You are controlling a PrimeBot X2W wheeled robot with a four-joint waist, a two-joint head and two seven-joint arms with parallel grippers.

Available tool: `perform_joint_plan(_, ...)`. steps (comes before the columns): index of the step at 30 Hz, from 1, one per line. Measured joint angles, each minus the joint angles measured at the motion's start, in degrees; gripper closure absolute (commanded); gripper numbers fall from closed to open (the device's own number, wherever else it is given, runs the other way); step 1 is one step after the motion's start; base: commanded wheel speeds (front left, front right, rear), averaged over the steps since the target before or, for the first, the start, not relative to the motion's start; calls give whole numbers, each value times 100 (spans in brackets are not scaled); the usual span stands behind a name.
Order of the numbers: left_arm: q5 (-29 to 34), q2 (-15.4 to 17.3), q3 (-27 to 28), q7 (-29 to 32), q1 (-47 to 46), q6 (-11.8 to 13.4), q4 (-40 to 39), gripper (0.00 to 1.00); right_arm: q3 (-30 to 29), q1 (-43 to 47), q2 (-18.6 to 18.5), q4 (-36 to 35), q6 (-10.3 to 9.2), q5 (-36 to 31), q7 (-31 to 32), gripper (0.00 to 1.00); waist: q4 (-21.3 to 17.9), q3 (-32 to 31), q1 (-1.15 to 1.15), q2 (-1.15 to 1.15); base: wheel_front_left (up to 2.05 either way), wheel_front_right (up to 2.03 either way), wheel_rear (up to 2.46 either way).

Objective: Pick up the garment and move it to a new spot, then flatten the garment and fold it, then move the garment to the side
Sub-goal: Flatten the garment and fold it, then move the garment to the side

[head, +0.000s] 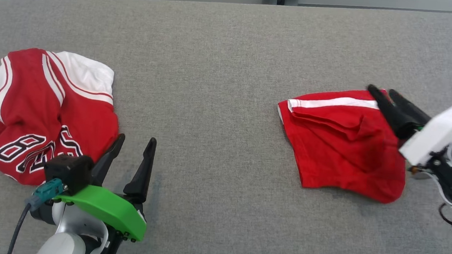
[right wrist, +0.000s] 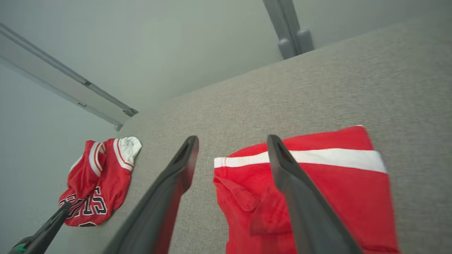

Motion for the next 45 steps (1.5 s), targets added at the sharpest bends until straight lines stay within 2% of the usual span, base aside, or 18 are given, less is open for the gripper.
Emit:
perform_joint_plan(3, 0, -1, -7, 2, 14, 0, -34, 0, -365, 359, -388, 254, -98, 176, -129, 0, -70, -17, 0, 0, 0, 0, 0)
perform_joint_plan(8, 1, 13, -27, 15, 24, 1, -143, 0, -643, 818, -515, 566, -147, 494, -245, 0, -169, 28, 0, 0, 0, 0, 0)
perform_joint_plan(18, 22, 29, -179, 198, 1, 1, -289, 0, -684, 1028, -500, 851, -142, 779, -221, 0, -172, 293, 0, 0, 0, 0, 0)
perform_joint_plan(23, 63, 26, -241, 226, -30, 1, -290, 0, -602, 1021, -497, 1043, -87, 784, -47, 0, -39, 384, 0, 0, 0, 0, 0)
perform_joint_plan(30, 111, -18, -312, 256, -222, 0, -269, 0, -599, 988, -241, 1365, -80, 1022, 66, 0, 217, 440, 0, 0, 0, 0, 0)
perform_joint_plan(31, 111, -30, -312, 253, -242, -1, -241, 0, -581, 959, -155, 1388, 2, 1025, 69, 58, 291, 441, 0, 0, 0, 0, 0)
perform_joint_plan(32, 110, -34, -310, 236, -242, -1, -211, 0, -564, 940, -115, 1381, 73, 1037, 80, 100, 327, 438, 0, 0, 0, 0, 0)
perform_joint_plan(39, 101, -48, -216, 124, -236, 0, -42, 0, -397, 593, -176, 1188, 487, 848, 138, 100, 461, 291, 0, 0, 0, 0, 0)
perform_joint_plan(45, 56, -73, -142, 53, -203, 0, 88, 0, -90, 461, -401, 949, 695, 445, 342, 100, 459, 97, 0, 0, 0, 0, 0)
